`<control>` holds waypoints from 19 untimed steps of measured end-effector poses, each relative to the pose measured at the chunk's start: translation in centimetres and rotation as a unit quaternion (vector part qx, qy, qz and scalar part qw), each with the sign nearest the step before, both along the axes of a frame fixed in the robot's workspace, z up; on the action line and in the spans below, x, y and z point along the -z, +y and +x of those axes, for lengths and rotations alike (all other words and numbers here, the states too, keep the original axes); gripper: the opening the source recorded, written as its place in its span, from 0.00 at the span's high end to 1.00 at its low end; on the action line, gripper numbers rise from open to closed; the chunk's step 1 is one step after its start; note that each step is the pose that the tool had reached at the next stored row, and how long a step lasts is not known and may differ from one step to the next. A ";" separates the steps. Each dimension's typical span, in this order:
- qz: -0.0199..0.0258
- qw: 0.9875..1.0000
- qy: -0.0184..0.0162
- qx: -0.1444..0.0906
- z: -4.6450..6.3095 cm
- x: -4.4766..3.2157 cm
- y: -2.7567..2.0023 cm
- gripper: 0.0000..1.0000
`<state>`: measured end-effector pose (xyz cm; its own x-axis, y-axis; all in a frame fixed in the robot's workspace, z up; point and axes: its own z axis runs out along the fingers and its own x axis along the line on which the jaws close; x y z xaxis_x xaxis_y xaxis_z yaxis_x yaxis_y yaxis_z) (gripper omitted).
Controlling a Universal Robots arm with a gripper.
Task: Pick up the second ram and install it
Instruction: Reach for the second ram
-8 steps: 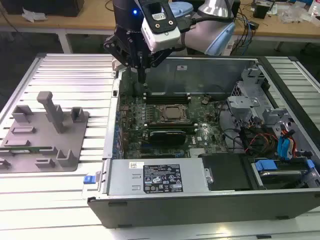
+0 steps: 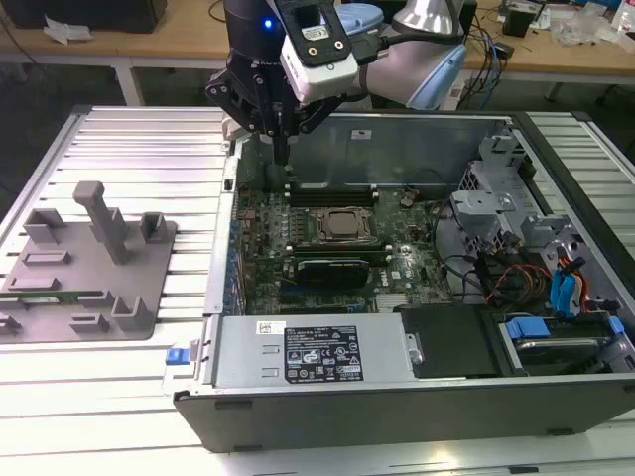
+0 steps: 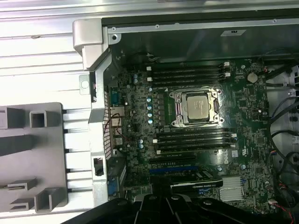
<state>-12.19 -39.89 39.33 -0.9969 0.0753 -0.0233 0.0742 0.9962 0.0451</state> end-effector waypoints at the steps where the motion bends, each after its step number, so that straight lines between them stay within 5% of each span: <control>1: 0.000 1.000 0.000 0.000 0.0 0.00 0.00 0.92; 19: 0.000 1.000 0.000 0.000 -2.0 0.08 0.00 0.92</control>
